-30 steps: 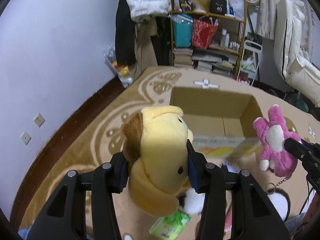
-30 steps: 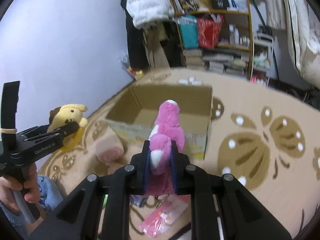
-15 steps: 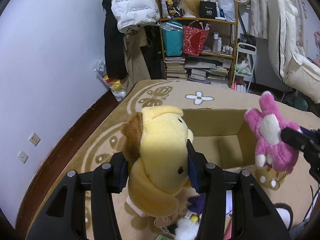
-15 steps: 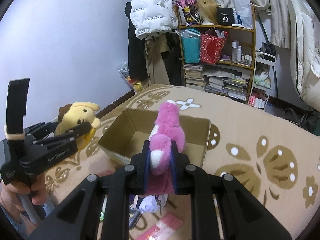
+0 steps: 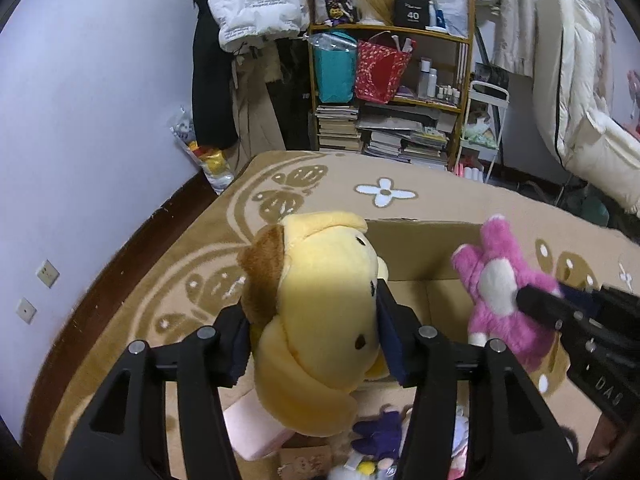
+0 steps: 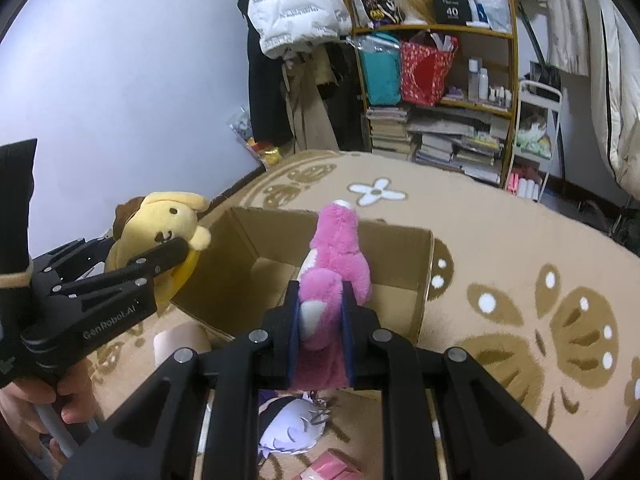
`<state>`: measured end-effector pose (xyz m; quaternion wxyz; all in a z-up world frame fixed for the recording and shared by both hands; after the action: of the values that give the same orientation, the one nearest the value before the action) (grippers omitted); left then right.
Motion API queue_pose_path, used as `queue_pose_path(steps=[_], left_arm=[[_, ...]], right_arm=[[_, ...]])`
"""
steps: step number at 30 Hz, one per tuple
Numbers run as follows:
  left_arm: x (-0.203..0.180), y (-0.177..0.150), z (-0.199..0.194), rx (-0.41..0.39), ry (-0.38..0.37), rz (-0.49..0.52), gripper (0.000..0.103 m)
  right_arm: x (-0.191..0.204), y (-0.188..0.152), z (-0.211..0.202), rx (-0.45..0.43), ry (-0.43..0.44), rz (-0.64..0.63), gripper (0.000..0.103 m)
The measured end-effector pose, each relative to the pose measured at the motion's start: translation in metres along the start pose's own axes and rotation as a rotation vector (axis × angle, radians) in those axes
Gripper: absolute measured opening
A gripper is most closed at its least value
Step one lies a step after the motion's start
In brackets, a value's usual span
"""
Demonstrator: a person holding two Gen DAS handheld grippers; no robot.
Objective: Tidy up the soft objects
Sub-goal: 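Carry yellow dog plush into box with left tool while right tool drops pink plush in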
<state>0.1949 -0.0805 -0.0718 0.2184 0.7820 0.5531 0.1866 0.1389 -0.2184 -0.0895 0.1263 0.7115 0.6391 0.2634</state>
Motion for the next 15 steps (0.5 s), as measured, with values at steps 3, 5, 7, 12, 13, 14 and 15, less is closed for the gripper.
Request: queue_pose_path(steps=[3, 5, 7, 12, 13, 14, 15], left_arm=[[-0.002, 0.001, 0.008, 0.01, 0.015, 0.005, 0.064], [-0.001, -0.002, 0.01, 0.009, 0.036, 0.007, 0.071], [-0.001, -0.001, 0.011, 0.004, 0.075, 0.014, 0.082], [0.002, -0.002, 0.001, -0.023, 0.126, 0.033, 0.094], [0.003, -0.003, 0.0, -0.022, 0.125, 0.03, 0.097], [0.006, -0.003, -0.003, -0.025, 0.125, 0.026, 0.097], [0.008, -0.003, -0.005, -0.028, 0.125, 0.023, 0.097]], right_arm=[[-0.006, -0.002, 0.007, 0.016, 0.007, 0.013, 0.02], [-0.009, -0.003, 0.012, 0.02, 0.006, 0.023, 0.023], [-0.01, -0.003, 0.012, 0.012, 0.008, 0.026, 0.023], [-0.008, -0.005, 0.011, 0.011, 0.008, 0.024, 0.048], [-0.007, -0.005, 0.009, 0.007, 0.009, 0.03, 0.06], [-0.007, -0.006, 0.007, -0.001, 0.007, 0.04, 0.064], [-0.007, -0.006, 0.005, -0.007, 0.008, 0.044, 0.071]])
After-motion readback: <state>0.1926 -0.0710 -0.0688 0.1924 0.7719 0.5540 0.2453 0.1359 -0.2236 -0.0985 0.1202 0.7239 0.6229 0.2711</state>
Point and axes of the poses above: each gripper's, at about its wrist camera, not at the fingertips, and z roughly the way its jaws point, x to its left, y to its top, the point moved 6 cm from there along z, roughly the way its jaws point, and after that the axes turned 13 degrees about x, right-handed, at the moved point
